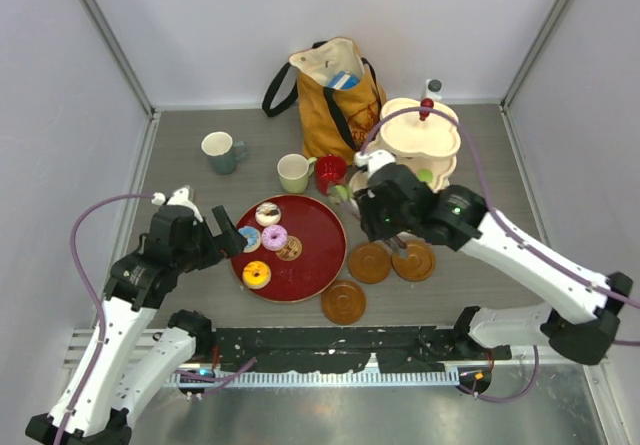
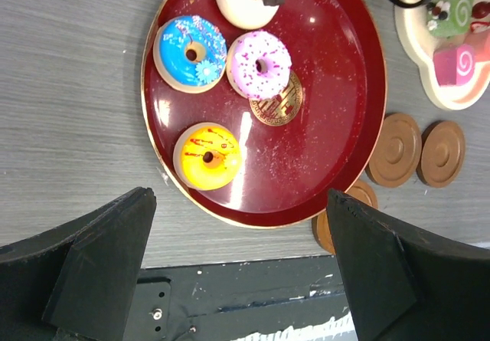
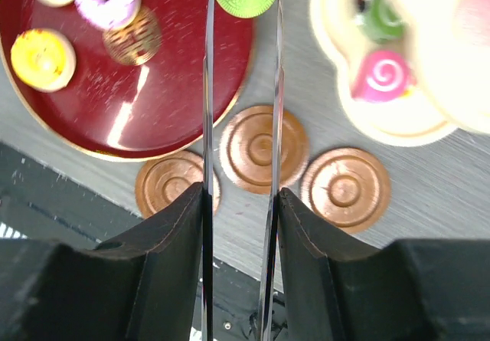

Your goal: Serve the afternoon tea

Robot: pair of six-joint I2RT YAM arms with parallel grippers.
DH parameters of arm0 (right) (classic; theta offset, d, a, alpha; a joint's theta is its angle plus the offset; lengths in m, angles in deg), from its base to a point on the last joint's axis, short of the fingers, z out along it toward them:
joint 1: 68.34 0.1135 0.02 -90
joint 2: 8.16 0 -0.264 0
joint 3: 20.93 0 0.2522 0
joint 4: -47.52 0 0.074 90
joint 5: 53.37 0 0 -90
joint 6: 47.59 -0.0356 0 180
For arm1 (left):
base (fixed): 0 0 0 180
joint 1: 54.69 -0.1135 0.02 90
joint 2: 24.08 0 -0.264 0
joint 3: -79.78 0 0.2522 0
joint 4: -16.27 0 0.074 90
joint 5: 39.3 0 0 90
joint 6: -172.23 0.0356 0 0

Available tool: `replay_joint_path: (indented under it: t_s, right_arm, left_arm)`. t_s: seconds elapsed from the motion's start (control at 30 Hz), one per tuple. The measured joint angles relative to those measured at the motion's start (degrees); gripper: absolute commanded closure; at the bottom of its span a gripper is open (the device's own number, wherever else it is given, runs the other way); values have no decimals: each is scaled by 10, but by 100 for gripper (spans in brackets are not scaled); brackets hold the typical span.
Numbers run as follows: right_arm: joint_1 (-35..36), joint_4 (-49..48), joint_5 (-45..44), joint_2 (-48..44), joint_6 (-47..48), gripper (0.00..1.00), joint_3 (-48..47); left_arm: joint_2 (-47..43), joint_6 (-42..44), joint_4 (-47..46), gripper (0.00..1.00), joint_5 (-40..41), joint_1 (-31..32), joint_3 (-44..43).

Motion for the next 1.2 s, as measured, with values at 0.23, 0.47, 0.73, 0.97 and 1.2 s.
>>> replay_joint_path:
  t_s: [0.23, 0.47, 0.73, 0.97, 1.2]
  right_arm:
    - [-68, 4, -10, -132, -15, 65, 28]
    - [-97, 9, -10, -209, -23, 65, 56]
    - [-127, 34, -15, -264, -44, 65, 131]
    - [-179, 41, -42, -273, -46, 65, 153]
    - [-224, 38, -83, -259, -44, 65, 156]
  left_arm:
    - [-21, 4, -2, 0, 7, 0, -9]
    - [-19, 10, -18, 0, 3, 0, -10]
    - [3, 10, -54, 0, -25, 0, -10]
    - [31, 8, -99, 0, -60, 0, -5]
    - [41, 7, -124, 0, -75, 0, 11]
